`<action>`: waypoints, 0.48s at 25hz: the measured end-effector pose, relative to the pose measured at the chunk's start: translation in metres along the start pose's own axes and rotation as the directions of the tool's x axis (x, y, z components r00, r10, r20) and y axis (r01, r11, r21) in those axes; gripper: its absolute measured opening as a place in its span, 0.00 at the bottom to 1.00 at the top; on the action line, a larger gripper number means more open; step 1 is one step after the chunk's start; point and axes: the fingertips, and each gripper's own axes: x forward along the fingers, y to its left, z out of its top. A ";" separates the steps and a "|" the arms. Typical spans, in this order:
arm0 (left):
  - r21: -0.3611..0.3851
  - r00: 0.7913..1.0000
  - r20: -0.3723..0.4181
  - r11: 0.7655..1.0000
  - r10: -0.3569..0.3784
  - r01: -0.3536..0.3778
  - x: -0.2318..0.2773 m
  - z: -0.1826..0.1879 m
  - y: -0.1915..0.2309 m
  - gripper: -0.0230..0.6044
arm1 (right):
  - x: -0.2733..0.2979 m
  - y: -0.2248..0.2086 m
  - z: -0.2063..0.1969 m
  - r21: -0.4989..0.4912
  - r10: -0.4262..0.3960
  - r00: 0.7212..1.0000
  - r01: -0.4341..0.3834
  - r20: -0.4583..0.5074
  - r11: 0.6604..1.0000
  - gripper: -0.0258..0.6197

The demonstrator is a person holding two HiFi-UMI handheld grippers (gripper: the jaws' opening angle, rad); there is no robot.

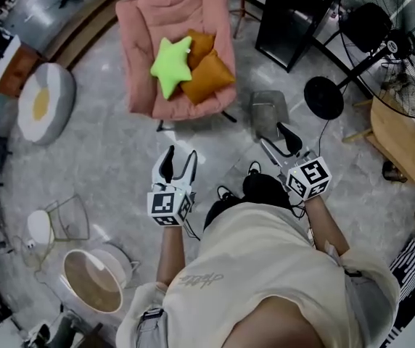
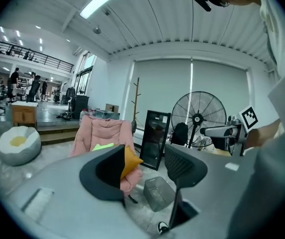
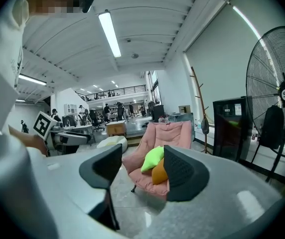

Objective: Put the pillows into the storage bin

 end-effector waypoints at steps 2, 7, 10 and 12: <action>0.017 1.000 -0.025 1.000 0.009 -0.009 0.002 -0.005 0.006 0.47 | 0.010 -0.002 0.001 0.001 0.000 1.000 0.000 -0.005 1.000 0.48; 0.027 0.999 -0.038 0.999 0.019 -0.018 0.026 0.006 0.015 0.48 | 0.039 -0.016 0.004 -0.002 0.023 1.000 -0.023 -0.008 1.000 0.49; 0.041 0.999 -0.029 0.999 0.024 -0.022 0.046 0.023 0.022 0.48 | 0.062 -0.031 0.007 0.015 0.039 0.999 -0.039 -0.009 0.999 0.51; 0.049 0.999 -0.025 0.999 0.025 -0.024 0.060 0.034 0.027 0.48 | 0.078 -0.042 0.013 0.021 0.048 0.999 -0.048 0.001 0.999 0.52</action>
